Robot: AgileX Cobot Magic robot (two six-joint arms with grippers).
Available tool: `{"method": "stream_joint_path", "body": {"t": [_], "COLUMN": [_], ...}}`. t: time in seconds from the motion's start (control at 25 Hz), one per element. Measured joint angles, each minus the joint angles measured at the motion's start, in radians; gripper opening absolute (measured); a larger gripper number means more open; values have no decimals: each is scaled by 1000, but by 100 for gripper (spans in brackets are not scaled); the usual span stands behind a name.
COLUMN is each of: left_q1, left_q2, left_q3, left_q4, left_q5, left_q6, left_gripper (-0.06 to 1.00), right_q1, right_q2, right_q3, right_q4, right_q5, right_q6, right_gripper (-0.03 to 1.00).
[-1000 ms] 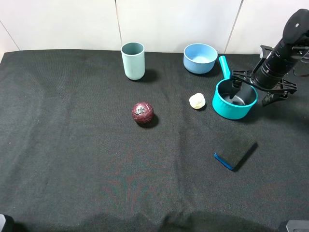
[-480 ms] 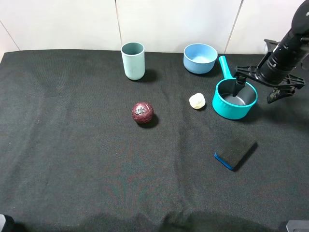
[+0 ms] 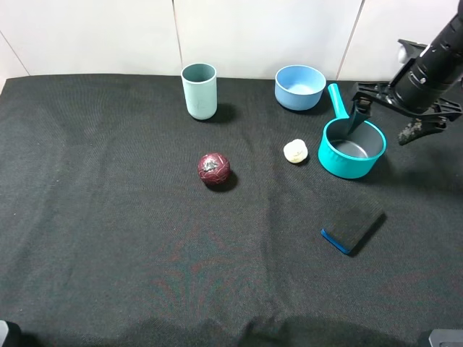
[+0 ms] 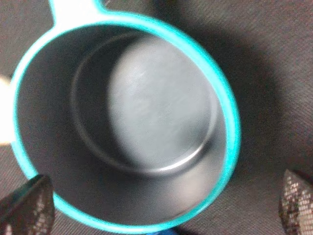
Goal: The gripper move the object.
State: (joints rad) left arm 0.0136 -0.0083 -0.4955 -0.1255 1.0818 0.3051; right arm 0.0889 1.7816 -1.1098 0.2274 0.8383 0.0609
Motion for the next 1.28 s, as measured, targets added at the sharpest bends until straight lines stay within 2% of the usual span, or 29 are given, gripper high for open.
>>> {"method": "stream_joint_path", "body": {"t": [0.36, 0.6, 1.28], "left_q1": [0, 0, 0], "left_q2": [0, 0, 0], "left_q3": [0, 0, 0], "left_q4": [0, 0, 0], "left_q5": [0, 0, 0], "left_q6": [0, 0, 0], "left_gripper": [99, 99, 99], "right_q1": [119, 164, 173], "right_q2": [-33, -73, -351], "right_q3": [0, 0, 0], "right_q4": [7, 8, -44], "right_q5": [21, 52, 260], "right_q6": [-5, -5, -23], "right_gripper": [69, 69, 69]}}
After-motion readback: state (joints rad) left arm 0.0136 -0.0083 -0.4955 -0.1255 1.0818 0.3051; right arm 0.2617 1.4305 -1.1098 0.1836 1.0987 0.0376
